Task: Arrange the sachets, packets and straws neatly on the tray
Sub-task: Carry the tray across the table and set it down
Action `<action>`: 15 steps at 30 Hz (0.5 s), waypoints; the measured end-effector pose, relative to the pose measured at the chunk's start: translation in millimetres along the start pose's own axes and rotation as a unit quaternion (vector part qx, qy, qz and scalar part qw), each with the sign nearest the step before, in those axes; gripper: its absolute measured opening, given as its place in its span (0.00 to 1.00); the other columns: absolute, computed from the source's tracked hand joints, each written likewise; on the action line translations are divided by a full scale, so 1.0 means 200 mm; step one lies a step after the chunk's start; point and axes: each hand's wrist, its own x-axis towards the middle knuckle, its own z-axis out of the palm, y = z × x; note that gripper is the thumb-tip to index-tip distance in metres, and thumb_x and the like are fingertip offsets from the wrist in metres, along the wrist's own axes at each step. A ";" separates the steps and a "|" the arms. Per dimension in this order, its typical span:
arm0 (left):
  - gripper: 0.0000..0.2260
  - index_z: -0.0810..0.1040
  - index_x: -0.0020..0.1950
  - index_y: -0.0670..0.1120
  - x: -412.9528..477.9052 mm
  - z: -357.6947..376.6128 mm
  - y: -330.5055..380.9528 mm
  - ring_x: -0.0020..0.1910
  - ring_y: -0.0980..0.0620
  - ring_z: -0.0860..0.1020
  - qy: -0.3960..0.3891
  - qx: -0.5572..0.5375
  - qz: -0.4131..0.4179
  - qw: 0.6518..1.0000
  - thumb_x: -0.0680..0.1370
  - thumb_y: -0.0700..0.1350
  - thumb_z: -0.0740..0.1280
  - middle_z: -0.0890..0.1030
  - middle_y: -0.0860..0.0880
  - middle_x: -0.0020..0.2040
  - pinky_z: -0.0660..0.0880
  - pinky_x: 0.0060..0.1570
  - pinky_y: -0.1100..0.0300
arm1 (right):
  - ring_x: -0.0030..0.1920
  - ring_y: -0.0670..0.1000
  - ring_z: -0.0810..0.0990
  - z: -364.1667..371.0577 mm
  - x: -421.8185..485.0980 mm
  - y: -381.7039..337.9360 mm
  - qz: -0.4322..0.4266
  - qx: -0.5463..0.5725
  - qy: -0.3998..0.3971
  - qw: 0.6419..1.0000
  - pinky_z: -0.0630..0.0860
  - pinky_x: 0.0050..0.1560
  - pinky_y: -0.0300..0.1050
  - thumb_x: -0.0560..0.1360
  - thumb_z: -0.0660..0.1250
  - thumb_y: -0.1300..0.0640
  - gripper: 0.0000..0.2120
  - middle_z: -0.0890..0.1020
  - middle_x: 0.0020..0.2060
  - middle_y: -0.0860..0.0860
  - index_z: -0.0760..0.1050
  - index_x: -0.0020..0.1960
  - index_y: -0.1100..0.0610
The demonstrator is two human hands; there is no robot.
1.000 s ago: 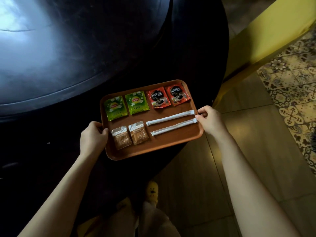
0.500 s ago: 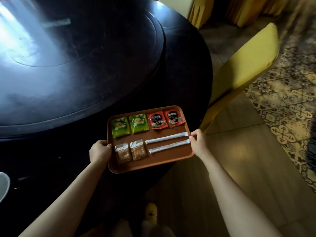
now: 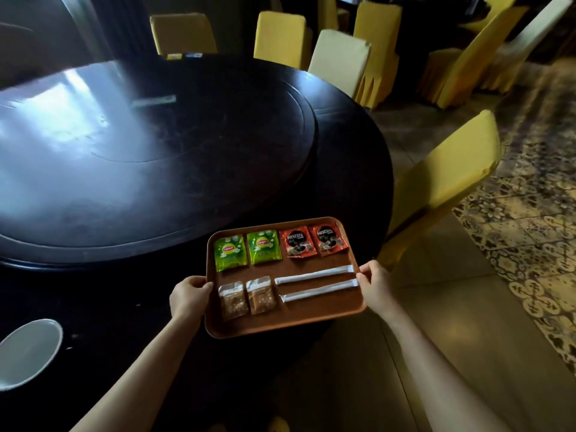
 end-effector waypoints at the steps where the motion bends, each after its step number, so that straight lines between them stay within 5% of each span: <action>1: 0.08 0.82 0.50 0.42 0.02 -0.03 0.00 0.42 0.48 0.80 0.005 -0.006 -0.001 1.000 0.73 0.42 0.68 0.83 0.45 0.44 0.75 0.43 0.56 | 0.48 0.56 0.79 0.01 0.01 -0.03 -0.005 0.002 -0.001 1.000 0.81 0.45 0.55 0.77 0.60 0.62 0.04 0.75 0.46 0.55 0.67 0.46 0.55; 15: 0.10 0.83 0.49 0.43 0.38 -0.52 -0.03 0.44 0.45 0.83 0.059 -0.121 -0.058 0.989 0.69 0.39 0.69 0.85 0.42 0.45 0.79 0.51 0.47 | 0.44 0.52 0.76 0.37 0.19 -0.61 -0.061 -0.035 -0.025 0.997 0.71 0.38 0.42 0.76 0.61 0.60 0.06 0.79 0.49 0.58 0.72 0.51 0.61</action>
